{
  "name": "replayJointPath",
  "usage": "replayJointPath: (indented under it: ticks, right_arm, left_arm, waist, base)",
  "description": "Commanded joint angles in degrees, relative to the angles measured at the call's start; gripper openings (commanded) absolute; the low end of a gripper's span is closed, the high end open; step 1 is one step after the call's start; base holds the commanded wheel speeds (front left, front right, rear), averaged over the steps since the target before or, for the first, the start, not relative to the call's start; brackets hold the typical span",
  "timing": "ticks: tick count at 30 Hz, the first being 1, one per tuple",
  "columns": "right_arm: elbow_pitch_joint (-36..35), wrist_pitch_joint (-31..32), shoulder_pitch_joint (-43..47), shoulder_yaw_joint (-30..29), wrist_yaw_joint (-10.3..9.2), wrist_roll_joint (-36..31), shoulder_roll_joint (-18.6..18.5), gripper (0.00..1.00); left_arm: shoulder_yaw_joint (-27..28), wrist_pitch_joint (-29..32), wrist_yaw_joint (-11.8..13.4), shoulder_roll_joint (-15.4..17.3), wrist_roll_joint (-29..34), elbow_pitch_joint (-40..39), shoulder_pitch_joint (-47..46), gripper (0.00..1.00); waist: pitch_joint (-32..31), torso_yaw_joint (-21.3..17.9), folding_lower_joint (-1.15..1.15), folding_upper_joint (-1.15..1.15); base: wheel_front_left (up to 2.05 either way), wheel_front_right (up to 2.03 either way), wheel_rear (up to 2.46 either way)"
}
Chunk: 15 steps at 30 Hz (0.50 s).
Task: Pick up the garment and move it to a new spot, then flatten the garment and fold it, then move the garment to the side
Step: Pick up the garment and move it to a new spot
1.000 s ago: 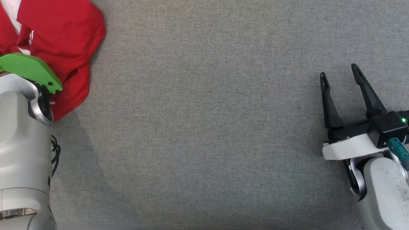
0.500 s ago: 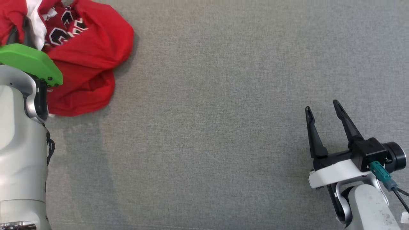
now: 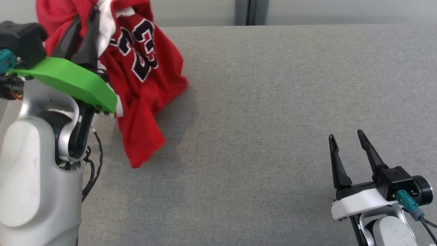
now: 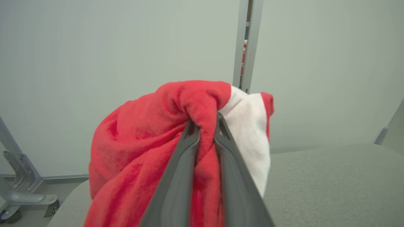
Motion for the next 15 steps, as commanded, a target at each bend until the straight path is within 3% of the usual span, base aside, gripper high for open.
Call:
replayJointPath:
  ticks: [1,8,15]
  right_arm:
    - [-0.06,-0.18,0.83,-0.13,-0.08,0.38,-0.03,1.0]
    - [-0.32,-0.18,1.13,0.09,-0.08,1.27,0.15,1.0]
    - [-0.29,-0.18,0.47,0.14,-0.08,2.84,0.16,1.0]
  left_arm:
    - [-0.53,1.67,-0.11,-0.36,-1.31,-3.74,1.38,0.0]
    - [-4.21,10.53,0.6,-3.62,-8.02,-18.45,5.12,0.0]
    - [-10.62,12.53,2.39,-6.87,-10.92,-21.23,9.92,0.0]
  waist:
    - [-2.88,-4.6,0.0,0.0]
    - [-3.97,-12.0,0.0,0.0]
    - [-3.56,-19.49,0.0,0.0]
  base:
    - [0.0,0.0,0.0]
    - [0.0,0.0,0.0]
    - [0.0,0.0,0.0]
